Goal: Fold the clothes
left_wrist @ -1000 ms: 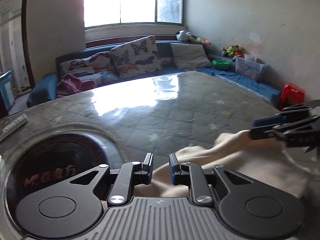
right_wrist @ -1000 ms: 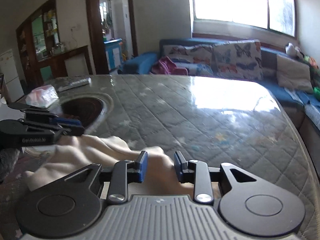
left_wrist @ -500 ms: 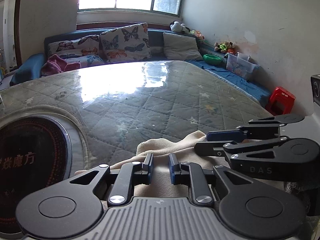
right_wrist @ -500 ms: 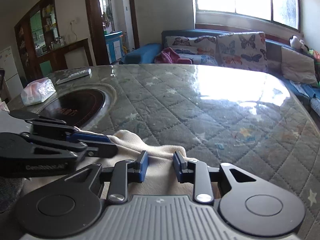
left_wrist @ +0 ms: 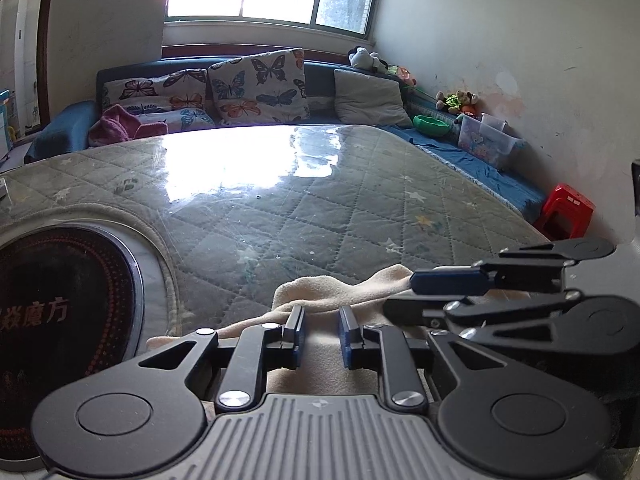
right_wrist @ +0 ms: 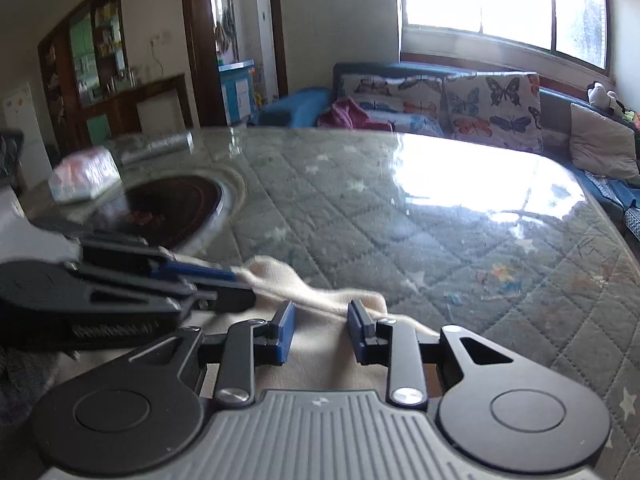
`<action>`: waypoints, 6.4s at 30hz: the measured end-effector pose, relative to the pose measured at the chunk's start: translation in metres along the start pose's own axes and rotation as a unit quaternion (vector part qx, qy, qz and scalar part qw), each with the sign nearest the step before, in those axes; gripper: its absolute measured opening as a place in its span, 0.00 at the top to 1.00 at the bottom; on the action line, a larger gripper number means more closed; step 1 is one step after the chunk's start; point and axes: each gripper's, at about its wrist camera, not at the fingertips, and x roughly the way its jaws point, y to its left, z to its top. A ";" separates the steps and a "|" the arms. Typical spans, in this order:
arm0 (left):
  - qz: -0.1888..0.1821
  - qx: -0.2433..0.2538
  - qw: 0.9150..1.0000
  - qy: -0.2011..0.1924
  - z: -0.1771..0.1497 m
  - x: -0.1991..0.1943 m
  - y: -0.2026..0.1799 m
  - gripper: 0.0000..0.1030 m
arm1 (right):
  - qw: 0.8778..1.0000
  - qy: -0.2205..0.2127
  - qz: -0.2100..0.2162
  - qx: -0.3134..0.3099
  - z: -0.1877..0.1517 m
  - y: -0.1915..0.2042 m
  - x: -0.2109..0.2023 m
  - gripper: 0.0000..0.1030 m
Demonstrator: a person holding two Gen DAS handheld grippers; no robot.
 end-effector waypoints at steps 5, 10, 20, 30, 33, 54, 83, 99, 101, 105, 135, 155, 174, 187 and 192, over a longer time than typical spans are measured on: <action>0.001 -0.002 1.000 -0.003 0.000 -0.004 0.001 0.76 | 0.999 -0.024 0.003 0.022 -0.004 -0.006 -0.019 0.71; 0.003 0.001 1.000 -0.005 -0.001 -0.003 0.000 0.75 | 0.999 -0.031 -0.019 0.036 -0.021 -0.018 -0.043 0.71; 0.006 0.001 1.000 -0.023 -0.005 -0.025 -0.004 0.73 | 0.994 -0.054 -0.035 0.087 -0.037 -0.049 -0.066 0.71; 0.016 -0.015 0.999 -0.048 -0.048 -0.080 -0.001 0.75 | 0.999 -0.039 -0.002 0.035 -0.057 -0.015 -0.082 0.67; 0.042 -0.029 0.998 -0.038 -0.056 -0.078 0.010 0.75 | 0.999 -0.036 -0.006 0.025 -0.063 -0.011 -0.080 0.65; 0.070 0.029 0.996 -0.054 -0.072 -0.100 -0.003 0.77 | 0.999 -0.039 -0.010 -0.033 -0.073 0.013 -0.101 0.63; 0.040 -0.004 0.999 -0.035 -0.017 -0.040 0.008 0.77 | 0.999 -0.028 0.009 0.018 -0.007 -0.022 -0.042 0.64; 0.051 -0.043 0.997 -0.038 -0.012 -0.047 0.030 0.75 | 0.999 -0.024 0.014 -0.030 -0.004 0.004 -0.042 0.65; 0.058 -0.058 0.996 -0.040 -0.014 -0.058 0.037 0.72 | 0.998 -0.025 0.029 -0.052 -0.006 0.019 -0.050 0.64; 0.073 -0.089 0.992 -0.043 -0.023 -0.078 0.051 0.60 | 0.993 -0.021 0.064 -0.098 -0.015 0.054 -0.064 0.57; -0.018 -0.370 0.928 -0.036 -0.061 -0.108 0.096 0.32 | 0.978 -0.016 0.137 -0.160 -0.018 0.146 -0.052 0.92; -0.074 -0.430 0.900 0.000 -0.063 -0.069 0.090 0.84 | 0.977 -0.029 0.199 -0.075 -0.017 0.105 -0.075 0.93; -0.043 -0.386 0.921 0.007 -0.059 -0.070 0.085 0.84 | 0.993 -0.028 -0.023 0.112 -0.055 -0.058 -0.076 0.69; -0.018 -0.346 0.938 0.008 -0.053 -0.070 0.076 0.84 | 0.983 -0.035 0.007 0.179 -0.065 -0.085 -0.056 0.88; -0.014 -0.326 0.945 0.001 -0.042 -0.073 0.066 0.84 | 0.984 -0.063 0.005 0.168 -0.059 -0.081 -0.077 0.90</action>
